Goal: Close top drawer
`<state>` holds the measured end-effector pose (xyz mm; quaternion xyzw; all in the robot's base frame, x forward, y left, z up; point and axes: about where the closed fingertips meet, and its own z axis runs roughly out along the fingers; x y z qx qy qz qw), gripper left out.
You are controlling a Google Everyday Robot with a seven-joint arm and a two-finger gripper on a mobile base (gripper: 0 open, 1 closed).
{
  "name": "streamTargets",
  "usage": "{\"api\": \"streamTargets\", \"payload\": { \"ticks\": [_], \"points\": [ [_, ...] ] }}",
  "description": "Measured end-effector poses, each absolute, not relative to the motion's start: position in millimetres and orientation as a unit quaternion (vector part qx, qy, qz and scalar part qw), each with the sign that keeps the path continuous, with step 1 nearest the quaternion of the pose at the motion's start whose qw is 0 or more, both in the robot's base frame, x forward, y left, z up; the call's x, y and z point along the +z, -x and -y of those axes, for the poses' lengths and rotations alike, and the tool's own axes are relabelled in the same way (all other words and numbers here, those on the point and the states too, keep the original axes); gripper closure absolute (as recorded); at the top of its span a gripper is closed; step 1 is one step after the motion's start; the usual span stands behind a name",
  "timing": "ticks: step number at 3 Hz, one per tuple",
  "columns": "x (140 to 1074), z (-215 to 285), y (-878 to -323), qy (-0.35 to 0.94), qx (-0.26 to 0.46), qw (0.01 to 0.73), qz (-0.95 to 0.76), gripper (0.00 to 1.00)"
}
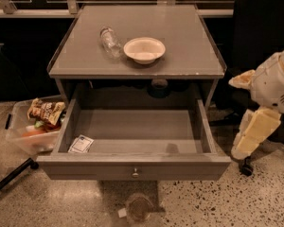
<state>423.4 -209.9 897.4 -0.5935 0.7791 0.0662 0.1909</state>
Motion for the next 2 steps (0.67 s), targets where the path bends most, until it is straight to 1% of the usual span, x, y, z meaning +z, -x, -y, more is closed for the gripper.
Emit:
{"api": "streamTargets", "payload": {
  "ticks": [2],
  "points": [
    [835,189,-390,0.602,0.121,0.181,-0.768,0.00]
  ]
}}
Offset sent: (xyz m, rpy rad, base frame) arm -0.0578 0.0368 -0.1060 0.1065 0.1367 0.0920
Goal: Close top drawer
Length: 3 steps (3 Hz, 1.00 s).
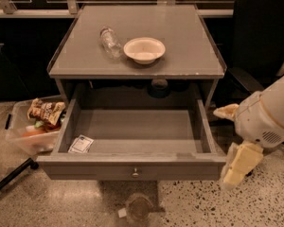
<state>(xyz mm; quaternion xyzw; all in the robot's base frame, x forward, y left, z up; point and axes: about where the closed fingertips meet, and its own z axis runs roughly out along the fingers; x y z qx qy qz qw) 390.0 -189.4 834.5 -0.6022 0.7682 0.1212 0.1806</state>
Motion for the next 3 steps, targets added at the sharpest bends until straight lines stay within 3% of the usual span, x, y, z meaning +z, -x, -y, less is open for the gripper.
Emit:
{"api": "streamTargets", "payload": {
  "ticks": [1,3],
  "points": [
    [794,171,-380,0.609,0.120,0.162,-0.767,0.19],
    [716,158,-374,0.589,0.116,0.120,-0.790,0.65]
  ]
}}
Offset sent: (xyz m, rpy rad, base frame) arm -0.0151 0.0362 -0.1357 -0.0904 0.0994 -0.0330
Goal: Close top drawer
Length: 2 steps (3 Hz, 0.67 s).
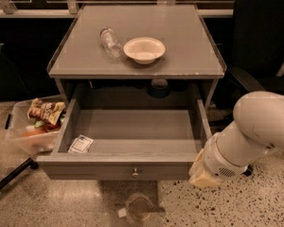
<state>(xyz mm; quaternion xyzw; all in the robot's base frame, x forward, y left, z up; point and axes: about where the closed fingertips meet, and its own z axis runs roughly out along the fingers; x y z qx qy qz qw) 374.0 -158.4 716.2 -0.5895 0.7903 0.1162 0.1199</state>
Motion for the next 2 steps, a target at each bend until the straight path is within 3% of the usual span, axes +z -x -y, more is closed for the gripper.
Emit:
{"api": "streamTargets", "payload": {
  "ticks": [1,2],
  "points": [
    [688,159,-383,0.575,0.107,0.109,-0.804,0.88],
    [659,162,-400,0.563,0.094,0.096,-0.815,1.00]
  ]
}}
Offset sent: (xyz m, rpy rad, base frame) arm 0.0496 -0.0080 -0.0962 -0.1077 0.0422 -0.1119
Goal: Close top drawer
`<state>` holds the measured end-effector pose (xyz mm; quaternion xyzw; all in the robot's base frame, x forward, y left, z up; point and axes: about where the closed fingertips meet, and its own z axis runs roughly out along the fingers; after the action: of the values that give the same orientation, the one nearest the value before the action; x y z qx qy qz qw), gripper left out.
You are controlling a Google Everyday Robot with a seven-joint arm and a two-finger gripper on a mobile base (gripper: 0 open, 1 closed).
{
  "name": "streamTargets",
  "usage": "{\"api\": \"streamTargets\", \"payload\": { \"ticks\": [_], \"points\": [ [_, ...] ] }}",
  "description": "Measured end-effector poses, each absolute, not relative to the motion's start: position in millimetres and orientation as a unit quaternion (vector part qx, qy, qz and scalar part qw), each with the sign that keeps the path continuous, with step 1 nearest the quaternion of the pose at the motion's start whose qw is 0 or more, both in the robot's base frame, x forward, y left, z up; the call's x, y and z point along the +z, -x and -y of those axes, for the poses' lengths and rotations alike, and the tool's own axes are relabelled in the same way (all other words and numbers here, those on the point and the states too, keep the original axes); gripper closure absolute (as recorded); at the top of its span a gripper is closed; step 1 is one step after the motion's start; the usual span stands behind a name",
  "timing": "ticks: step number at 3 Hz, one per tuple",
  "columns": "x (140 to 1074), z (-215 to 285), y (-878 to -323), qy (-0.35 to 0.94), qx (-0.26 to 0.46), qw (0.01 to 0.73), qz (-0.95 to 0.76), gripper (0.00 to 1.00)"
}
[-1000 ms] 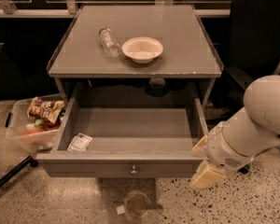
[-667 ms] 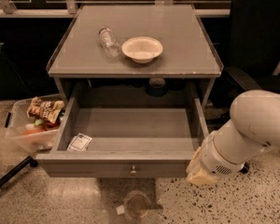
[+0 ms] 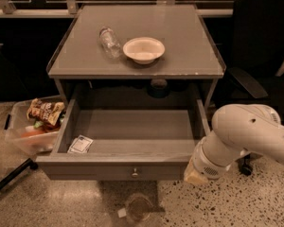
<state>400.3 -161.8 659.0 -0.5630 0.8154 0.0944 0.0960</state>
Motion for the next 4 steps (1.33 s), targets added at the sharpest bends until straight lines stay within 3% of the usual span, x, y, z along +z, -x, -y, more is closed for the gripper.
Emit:
{"api": "streamTargets", "payload": {
  "ticks": [1,4],
  "points": [
    [636,165,-422,0.559,0.083,0.087,-0.820,1.00],
    [649,147,-466,0.599,0.066,0.115,-0.789,0.35]
  ]
}}
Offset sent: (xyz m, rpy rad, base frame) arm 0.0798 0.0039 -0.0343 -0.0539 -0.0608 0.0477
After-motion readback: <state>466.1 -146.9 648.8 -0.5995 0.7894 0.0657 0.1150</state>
